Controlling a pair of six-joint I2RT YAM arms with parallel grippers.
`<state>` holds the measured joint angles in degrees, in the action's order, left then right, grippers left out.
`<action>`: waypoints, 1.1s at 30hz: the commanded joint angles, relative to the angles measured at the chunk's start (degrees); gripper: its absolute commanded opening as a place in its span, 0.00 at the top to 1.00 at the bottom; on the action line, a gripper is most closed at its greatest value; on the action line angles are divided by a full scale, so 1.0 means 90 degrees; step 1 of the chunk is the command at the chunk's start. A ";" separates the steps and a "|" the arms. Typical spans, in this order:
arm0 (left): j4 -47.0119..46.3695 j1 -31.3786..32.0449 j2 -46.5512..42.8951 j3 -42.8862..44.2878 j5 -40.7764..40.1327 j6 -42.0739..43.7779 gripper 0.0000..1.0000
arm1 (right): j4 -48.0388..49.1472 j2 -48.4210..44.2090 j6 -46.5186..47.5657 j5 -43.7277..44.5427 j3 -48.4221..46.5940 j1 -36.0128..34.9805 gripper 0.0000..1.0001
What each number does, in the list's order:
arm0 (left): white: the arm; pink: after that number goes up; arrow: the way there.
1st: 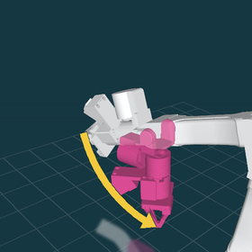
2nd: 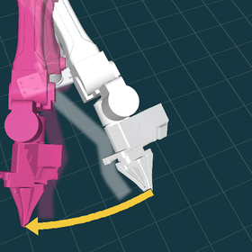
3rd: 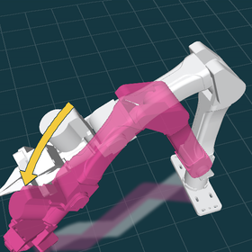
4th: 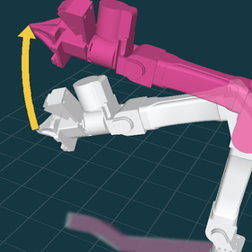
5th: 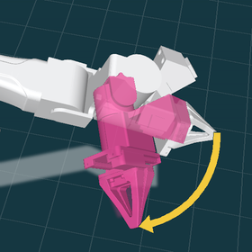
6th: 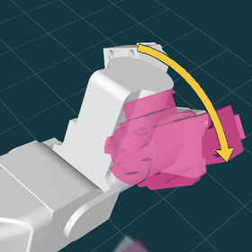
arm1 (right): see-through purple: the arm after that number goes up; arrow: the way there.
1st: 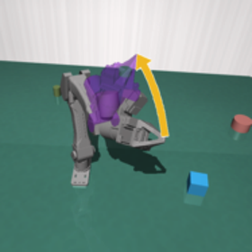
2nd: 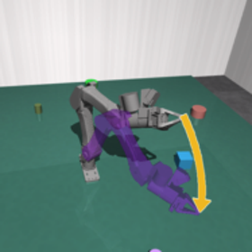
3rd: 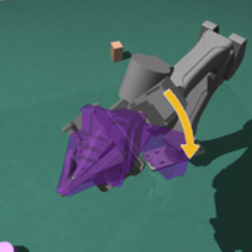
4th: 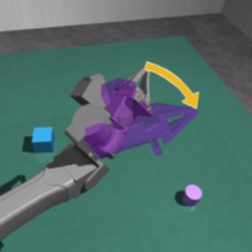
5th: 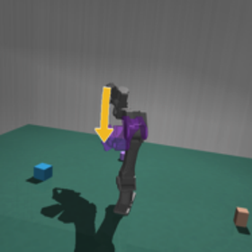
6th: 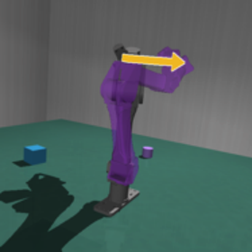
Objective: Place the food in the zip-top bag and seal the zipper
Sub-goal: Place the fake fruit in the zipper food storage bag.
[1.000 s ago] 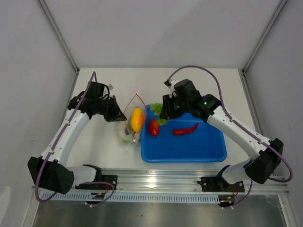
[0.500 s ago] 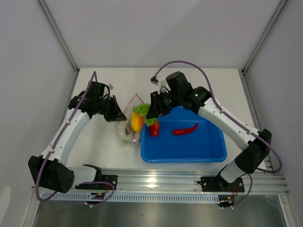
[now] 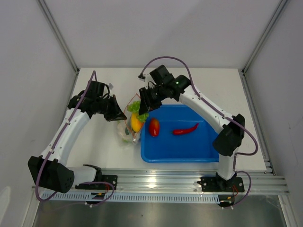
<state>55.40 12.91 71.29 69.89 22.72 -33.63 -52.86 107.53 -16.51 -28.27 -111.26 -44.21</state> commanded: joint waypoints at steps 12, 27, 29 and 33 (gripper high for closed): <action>-0.0022 0.0011 -0.0030 0.0613 0.0093 -0.0072 0.99 | -0.0797 0.1158 -0.0031 0.0055 -0.1573 -0.0147 0.89; 0.0017 0.0011 -0.0118 0.0643 0.0102 -0.0043 0.99 | -0.0826 0.1266 0.0204 0.0240 -0.1847 -0.0469 0.30; 0.0036 0.0011 -0.0128 0.0643 0.0102 -0.0033 0.99 | -0.0826 0.1169 0.0194 0.0416 -0.1827 -0.0469 0.25; 0.0046 0.0011 -0.0157 0.0653 0.0083 -0.0014 0.99 | -0.0777 0.0934 0.0175 0.0826 -0.1749 -0.0459 0.20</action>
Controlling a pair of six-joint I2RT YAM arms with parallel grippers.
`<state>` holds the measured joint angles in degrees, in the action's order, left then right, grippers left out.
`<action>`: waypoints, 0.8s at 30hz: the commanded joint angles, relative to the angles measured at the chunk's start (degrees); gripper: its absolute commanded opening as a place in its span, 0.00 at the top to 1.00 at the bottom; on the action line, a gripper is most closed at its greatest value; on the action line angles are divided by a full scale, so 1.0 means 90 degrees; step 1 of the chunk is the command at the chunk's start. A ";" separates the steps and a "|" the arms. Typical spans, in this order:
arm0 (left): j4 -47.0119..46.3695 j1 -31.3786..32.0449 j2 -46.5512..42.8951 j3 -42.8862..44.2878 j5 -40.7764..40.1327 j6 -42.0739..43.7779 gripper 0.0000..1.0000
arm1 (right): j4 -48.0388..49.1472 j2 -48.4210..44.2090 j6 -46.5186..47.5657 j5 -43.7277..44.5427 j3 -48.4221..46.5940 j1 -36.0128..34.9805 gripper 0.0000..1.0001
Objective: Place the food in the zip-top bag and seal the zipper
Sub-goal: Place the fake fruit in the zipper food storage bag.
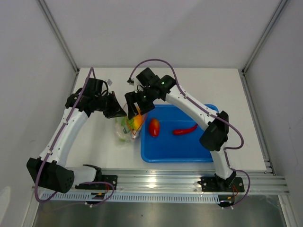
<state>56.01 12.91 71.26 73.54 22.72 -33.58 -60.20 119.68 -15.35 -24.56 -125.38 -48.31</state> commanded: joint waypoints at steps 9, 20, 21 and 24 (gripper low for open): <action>-0.0032 0.0011 -0.0194 0.0140 0.0054 0.0011 0.99 | 0.0370 -0.1314 -0.0393 0.1516 0.0434 0.0524 0.23; -0.0071 0.0011 -0.0174 0.0071 0.0102 0.0011 0.99 | 0.1650 -0.3180 -0.1845 0.2036 0.3382 0.1929 0.25; -0.0071 0.0011 -0.0164 0.0081 0.0112 0.0001 0.99 | 0.1718 -0.3219 -0.2003 0.1890 0.3752 0.2027 0.25; -0.0100 0.0011 -0.0145 0.0081 0.0141 -0.0009 0.99 | 0.2021 -0.3327 -0.2510 0.1713 0.4291 0.2321 0.25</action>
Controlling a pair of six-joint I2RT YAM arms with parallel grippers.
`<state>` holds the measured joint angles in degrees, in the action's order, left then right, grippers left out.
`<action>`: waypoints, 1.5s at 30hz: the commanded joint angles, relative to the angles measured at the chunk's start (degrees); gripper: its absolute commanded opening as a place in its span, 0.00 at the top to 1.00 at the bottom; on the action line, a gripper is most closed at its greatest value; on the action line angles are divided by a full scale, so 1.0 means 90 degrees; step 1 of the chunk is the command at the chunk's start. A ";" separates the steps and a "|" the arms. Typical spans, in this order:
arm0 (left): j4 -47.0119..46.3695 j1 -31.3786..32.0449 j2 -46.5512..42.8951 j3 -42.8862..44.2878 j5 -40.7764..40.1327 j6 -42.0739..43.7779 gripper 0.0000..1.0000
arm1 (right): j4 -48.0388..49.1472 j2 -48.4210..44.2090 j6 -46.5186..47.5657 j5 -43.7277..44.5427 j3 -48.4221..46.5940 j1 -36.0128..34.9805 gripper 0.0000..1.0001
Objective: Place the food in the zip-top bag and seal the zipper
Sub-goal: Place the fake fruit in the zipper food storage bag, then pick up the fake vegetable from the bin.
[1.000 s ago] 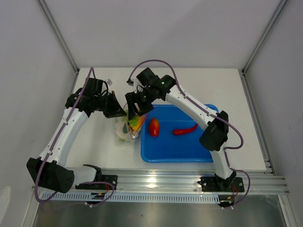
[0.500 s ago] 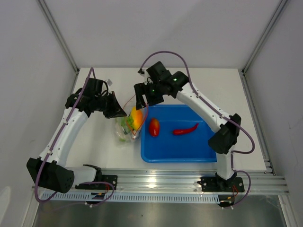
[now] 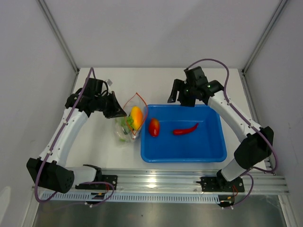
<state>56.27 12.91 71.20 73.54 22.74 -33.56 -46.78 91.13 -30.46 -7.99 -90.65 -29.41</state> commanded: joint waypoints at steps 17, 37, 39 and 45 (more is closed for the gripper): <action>-0.0119 0.0011 -0.0157 0.0013 0.0100 -0.0021 0.99 | 0.0022 0.0392 -0.2699 0.0995 0.1731 0.0592 0.28; -0.0090 0.0011 -0.0020 0.0052 0.0149 0.0028 0.99 | -0.0202 0.0987 -0.3803 0.1483 0.2397 0.1021 0.36; -0.0081 0.0011 -0.0020 0.0052 0.0149 0.0038 0.99 | -0.0193 0.1056 -0.3930 0.1522 0.2455 0.1012 0.36; -0.0080 0.0011 -0.0011 0.0013 0.0149 0.0057 0.99 | -0.0026 0.1144 -0.4194 0.1337 0.2738 0.0963 0.38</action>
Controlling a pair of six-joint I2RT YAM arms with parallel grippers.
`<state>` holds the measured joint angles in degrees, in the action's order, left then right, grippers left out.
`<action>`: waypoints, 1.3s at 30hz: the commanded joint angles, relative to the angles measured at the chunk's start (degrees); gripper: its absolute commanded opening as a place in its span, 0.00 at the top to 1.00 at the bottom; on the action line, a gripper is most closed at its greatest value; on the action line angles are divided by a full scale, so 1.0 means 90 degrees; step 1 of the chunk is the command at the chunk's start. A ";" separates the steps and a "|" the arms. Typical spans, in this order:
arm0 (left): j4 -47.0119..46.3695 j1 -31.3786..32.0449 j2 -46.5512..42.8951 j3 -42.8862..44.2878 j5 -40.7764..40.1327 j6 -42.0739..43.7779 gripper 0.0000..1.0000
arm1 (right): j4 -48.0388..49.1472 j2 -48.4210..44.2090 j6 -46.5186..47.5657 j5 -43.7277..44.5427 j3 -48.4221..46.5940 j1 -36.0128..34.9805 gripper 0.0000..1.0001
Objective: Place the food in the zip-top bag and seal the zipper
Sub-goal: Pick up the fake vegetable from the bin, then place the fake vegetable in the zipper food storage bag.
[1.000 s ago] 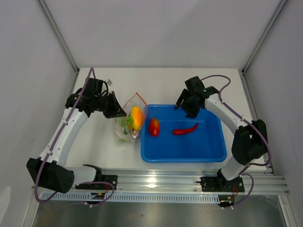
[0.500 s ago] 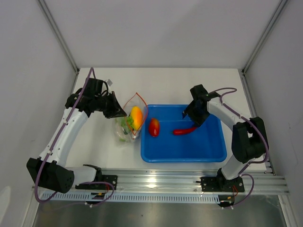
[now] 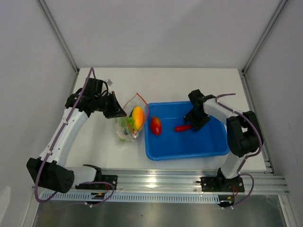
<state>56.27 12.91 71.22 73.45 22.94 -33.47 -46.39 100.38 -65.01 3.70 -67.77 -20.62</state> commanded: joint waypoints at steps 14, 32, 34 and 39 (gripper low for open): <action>-0.0149 0.0011 0.0007 -0.0017 0.0127 0.0067 1.00 | 0.0067 0.0156 -0.0218 0.0213 0.0186 -0.0238 0.66; -0.0266 0.0011 -0.0081 -0.0212 0.0225 0.0018 0.99 | 0.0495 -0.1630 0.1207 0.0516 -0.0898 -0.0677 1.00; -0.0266 0.0011 -0.0072 -0.0192 0.0234 0.0028 1.00 | 0.0904 -0.1797 0.1607 0.0487 -0.1024 -0.0804 1.00; -0.0266 0.0011 -0.0101 -0.0183 0.0254 0.0038 1.00 | 0.1970 -0.2198 0.2574 0.0370 -0.1249 -0.1389 1.00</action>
<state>54.98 12.91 71.26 71.75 24.23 -33.45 -37.08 82.87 -49.56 6.55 -75.94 -30.04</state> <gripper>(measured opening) 0.004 0.326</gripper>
